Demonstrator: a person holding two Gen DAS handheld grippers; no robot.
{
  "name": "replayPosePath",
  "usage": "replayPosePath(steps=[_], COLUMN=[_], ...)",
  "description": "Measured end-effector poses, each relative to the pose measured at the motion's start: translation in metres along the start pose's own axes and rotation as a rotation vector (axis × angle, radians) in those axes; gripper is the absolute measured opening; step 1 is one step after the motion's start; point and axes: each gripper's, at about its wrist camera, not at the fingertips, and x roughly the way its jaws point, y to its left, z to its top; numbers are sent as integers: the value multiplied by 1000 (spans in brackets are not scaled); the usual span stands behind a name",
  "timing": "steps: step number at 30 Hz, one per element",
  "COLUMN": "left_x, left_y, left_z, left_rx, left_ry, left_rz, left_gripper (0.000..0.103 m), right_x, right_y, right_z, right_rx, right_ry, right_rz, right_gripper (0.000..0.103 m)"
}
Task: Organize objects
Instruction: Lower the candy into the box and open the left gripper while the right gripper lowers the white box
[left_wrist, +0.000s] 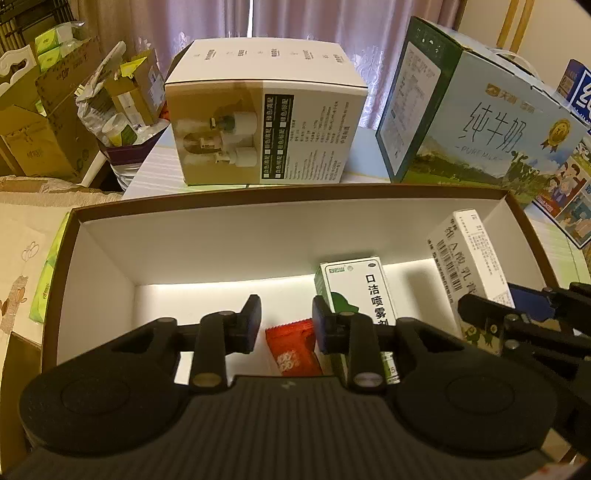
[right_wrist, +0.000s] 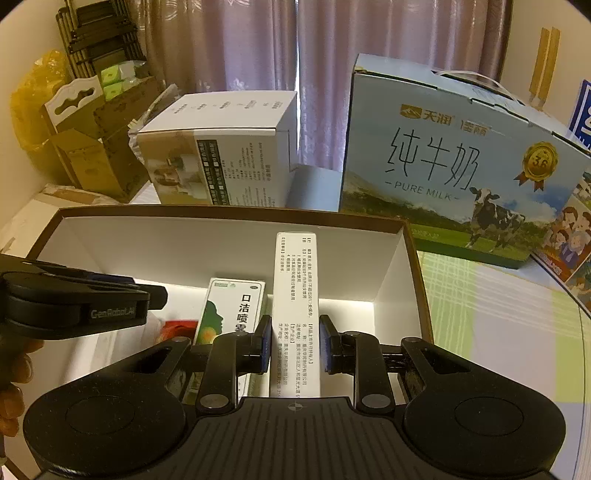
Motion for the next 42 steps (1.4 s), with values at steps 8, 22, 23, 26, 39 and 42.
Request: replayPosePath(steps=[8,22,23,26,39,42], left_x=[-2,-11,-12,-16,-37,-46], left_y=[8,14,14,13,16,16], left_z=[0,-8,-8,-8,-11,-15], left_rx=[-7,8,14,35,39,44], left_ry=[-8,-35,-41,-59,-95,-104], left_rz=[20,6,9,22,26,23], left_gripper=[42,79,82,85,99,100], right_x=[3,5,4,1,-24,-34], right_y=[-2,-5,-5,-6,-10,-13], right_z=[1,1,0,-1,-8,-11], right_rx=[12,16,18,24,60,79], right_ry=[1,-23,-28,-27,-64,-74], right_rz=[0,-21,-17,-4,12,22], right_gripper=[22,55,57,59,70,72])
